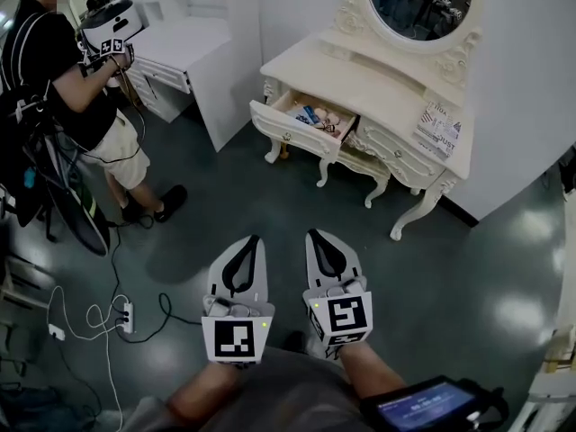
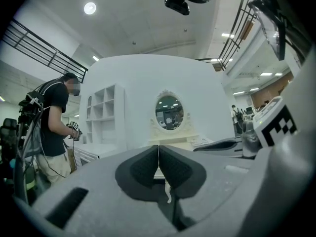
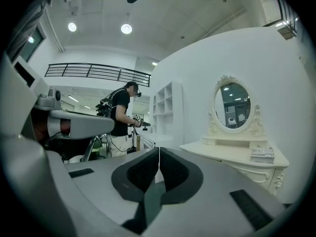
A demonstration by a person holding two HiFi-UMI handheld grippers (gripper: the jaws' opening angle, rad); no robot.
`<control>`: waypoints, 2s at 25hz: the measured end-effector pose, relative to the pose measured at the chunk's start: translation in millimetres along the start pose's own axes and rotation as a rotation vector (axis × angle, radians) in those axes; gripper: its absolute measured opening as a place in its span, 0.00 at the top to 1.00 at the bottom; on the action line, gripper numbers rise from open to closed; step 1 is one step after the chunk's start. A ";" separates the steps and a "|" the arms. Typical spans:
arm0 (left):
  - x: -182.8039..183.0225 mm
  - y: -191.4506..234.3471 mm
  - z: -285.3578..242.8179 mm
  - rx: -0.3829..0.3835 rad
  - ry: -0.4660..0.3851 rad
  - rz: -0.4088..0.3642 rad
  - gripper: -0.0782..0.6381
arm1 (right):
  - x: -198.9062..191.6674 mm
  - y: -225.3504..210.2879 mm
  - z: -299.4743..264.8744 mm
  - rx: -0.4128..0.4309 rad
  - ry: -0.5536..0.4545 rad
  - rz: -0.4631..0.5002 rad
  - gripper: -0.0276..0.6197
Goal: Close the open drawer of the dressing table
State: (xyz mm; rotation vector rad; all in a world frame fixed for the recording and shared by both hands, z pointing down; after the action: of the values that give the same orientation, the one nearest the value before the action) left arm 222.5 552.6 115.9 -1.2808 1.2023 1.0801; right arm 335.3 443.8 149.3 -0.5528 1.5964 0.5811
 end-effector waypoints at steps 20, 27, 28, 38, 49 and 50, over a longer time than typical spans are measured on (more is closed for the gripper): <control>-20.4 175.0 -134.8 -0.166 -0.012 0.043 0.87 | 2.1 23.3 -184.8 -0.188 0.080 0.014 0.93; -10.4 229.1 -168.2 -0.245 -0.045 0.010 0.87 | 26.5 34.8 -233.8 -0.277 0.044 0.039 0.93; -10.5 234.6 -172.8 -0.251 -0.049 0.007 0.87 | 26.7 34.4 -238.8 -0.291 0.041 0.037 0.94; -21.9 256.1 -208.7 -0.314 -0.030 0.000 0.87 | 23.5 18.3 -269.4 -0.387 0.048 0.012 0.94; -39.2 264.8 -304.2 -0.364 0.027 -0.007 0.87 | -4.1 -39.1 -331.5 -0.439 0.113 -0.033 0.93; -39.4 265.9 -315.7 -0.366 0.034 -0.006 0.87 | -5.4 -46.9 -338.4 -0.445 0.117 -0.039 0.93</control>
State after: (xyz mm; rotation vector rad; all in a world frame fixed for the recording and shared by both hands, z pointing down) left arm -56.9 248.2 150.5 -1.5834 1.0541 1.3203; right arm 112.4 186.8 181.2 -0.9603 1.5657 0.8965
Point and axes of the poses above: the fingertips, and each gripper's own axes: z backward along the fingers, y to its left, x out of its top, the point moved 8 cm from there along z, backward along the fingers, and after that the axes turned 12 degrees about -x, right-handed, at the moved point
